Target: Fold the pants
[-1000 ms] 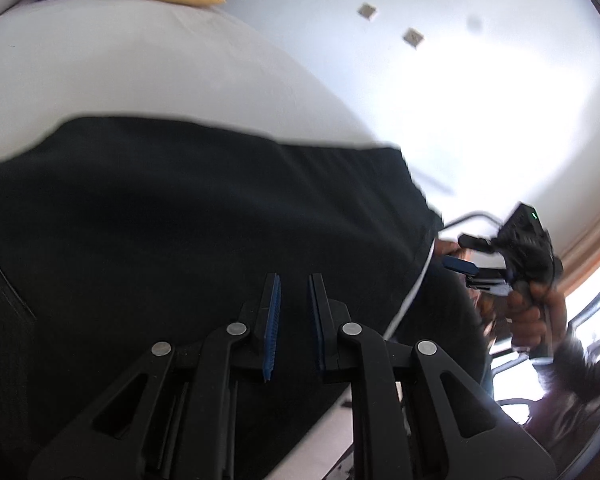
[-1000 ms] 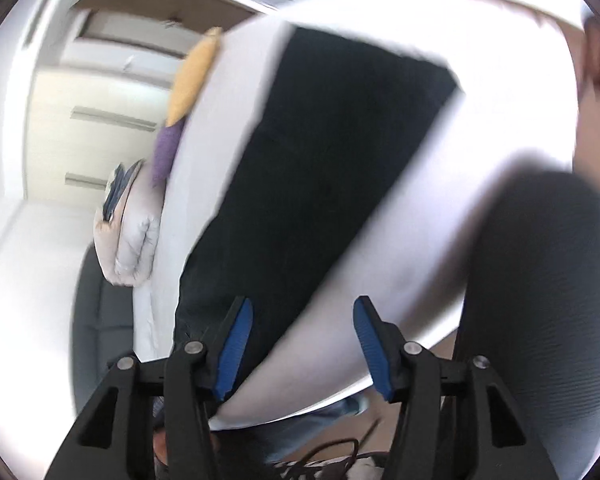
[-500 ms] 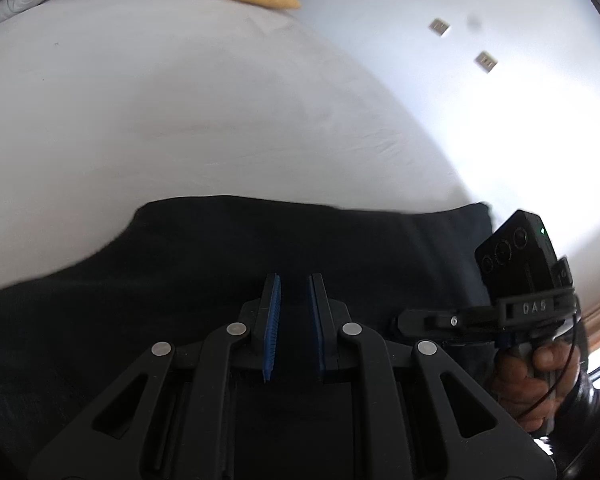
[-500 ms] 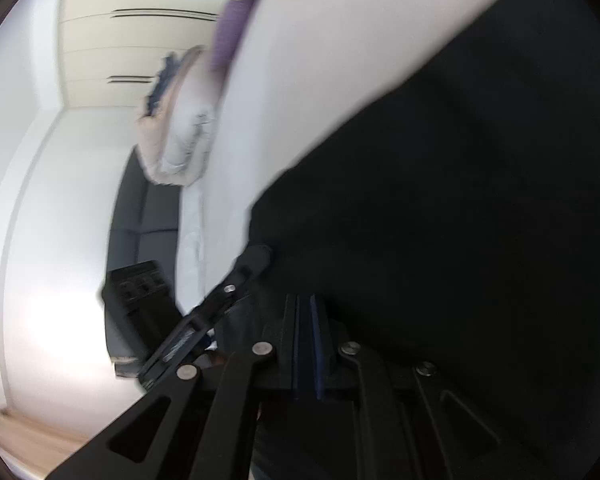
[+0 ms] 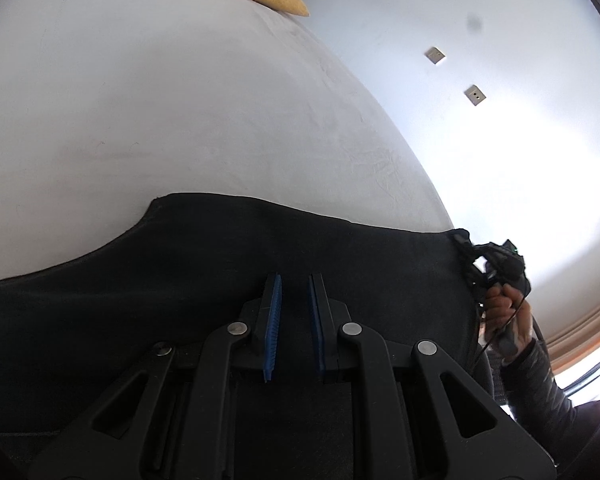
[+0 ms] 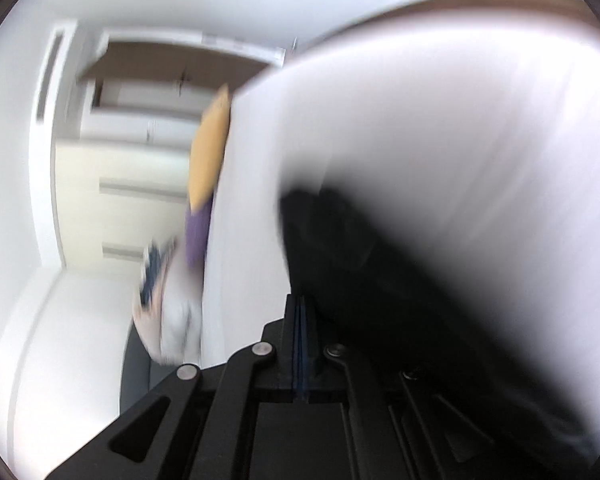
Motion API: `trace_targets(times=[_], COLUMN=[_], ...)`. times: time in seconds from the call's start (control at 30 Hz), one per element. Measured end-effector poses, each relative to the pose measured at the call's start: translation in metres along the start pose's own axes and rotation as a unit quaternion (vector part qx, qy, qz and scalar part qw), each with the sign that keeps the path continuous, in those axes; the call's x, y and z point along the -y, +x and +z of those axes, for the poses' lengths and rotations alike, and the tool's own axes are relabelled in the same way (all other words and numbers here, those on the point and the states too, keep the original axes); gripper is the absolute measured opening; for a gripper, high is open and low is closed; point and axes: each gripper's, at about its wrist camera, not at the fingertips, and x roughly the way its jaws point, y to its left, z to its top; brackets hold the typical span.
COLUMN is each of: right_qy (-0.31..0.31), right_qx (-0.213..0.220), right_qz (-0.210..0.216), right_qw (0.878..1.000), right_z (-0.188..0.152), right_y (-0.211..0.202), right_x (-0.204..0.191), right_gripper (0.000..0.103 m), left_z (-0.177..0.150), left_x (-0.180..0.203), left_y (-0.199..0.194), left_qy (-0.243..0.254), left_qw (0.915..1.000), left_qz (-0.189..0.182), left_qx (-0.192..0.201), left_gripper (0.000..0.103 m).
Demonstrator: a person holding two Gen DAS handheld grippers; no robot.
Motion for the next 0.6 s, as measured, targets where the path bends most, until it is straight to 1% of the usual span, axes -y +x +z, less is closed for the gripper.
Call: trace_targets(times=[0.03,0.07,0.1,0.13,0.17,0.2,0.23,0.27,0.3,0.33,0.37,0.4,0.43,0.47,0.53,0.57,0.6], right_qy=[-0.014,-0.019,0.002,0.034,0.049,0.039,0.020,-0.004,-0.021,-0.037,-0.061,-0.074,-0.085,-0.089,-0.095,-0.101,-0.107], right_qx=[0.017,0.037,0.058,0.075,0.088,0.095,0.095,0.082,0.065,0.044,0.009,-0.021,-0.065,-0.101,-0.166,-0.191,-0.207], right_qz=[-0.015,-0.030,-0.040,-0.041,-0.037,-0.043,-0.047,-0.043,-0.035,-0.024,-0.007,0.007,0.023,0.033,0.039,0.033,0.025], right_qw=[1.000,0.999,0.998,0.996,0.994,0.994,0.994,0.996,0.997,0.998,0.998,0.997,0.994,0.990,0.981,0.976,0.972], right_z=[0.006,0.014,0.023,0.028,0.030,0.027,0.022,0.012,0.001,-0.015,-0.040,-0.059,-0.085,-0.104,-0.141,-0.158,-0.169], right_y=[-0.010,-0.022,-0.036,-0.051,-0.065,-0.074,-0.080,-0.081,-0.078,-0.066,-0.047,-0.032,-0.009,0.012,0.047,0.057,0.065], right_x=[-0.002,-0.001,0.008,0.019,0.024,0.021,0.013,0.001,-0.008,-0.022,-0.039,-0.048,-0.059,-0.065,-0.071,-0.071,-0.067], right_gripper=[0.000,0.000,0.000,0.000,0.002,0.006,0.006,0.006,0.006,0.006,0.006,0.007,0.009,0.010,0.010,0.010,0.010], left_z=[-0.008,-0.012,-0.014,-0.015,-0.016,-0.018,-0.019,-0.021,-0.022,-0.026,-0.031,-0.037,-0.043,-0.052,-0.066,-0.075,-0.081], left_x=[0.001,0.007,0.011,0.012,0.015,0.016,0.018,0.024,0.029,0.037,0.049,0.061,0.074,0.089,0.101,0.101,0.096], left_y=[-0.007,-0.009,-0.012,-0.019,-0.025,-0.031,-0.036,-0.041,-0.043,-0.045,-0.043,-0.038,-0.031,-0.021,-0.007,-0.002,-0.001], left_qy=[0.003,0.010,0.015,0.019,0.021,0.022,0.024,0.021,0.014,0.007,0.005,0.010,0.018,0.031,0.050,0.057,0.056], left_qw=[1.0000,0.9998,0.9994,0.9986,0.9980,0.9972,0.9963,0.9957,0.9962,0.9974,0.9985,0.9989,0.9991,0.9993,0.9987,0.9981,0.9977], left_qz=[0.006,0.019,0.032,0.048,0.058,0.069,0.079,0.085,0.078,0.057,0.029,0.012,0.001,-0.005,0.002,0.017,0.029], left_qx=[0.001,0.003,0.006,0.010,0.015,0.021,0.026,0.031,0.036,0.043,0.047,0.045,0.037,0.021,-0.005,-0.018,-0.023], left_gripper=[0.014,0.014,0.014,0.014,0.014,0.014,0.014,0.014,0.014,0.014,0.014,0.014,0.014,0.014,0.014,0.014,0.014])
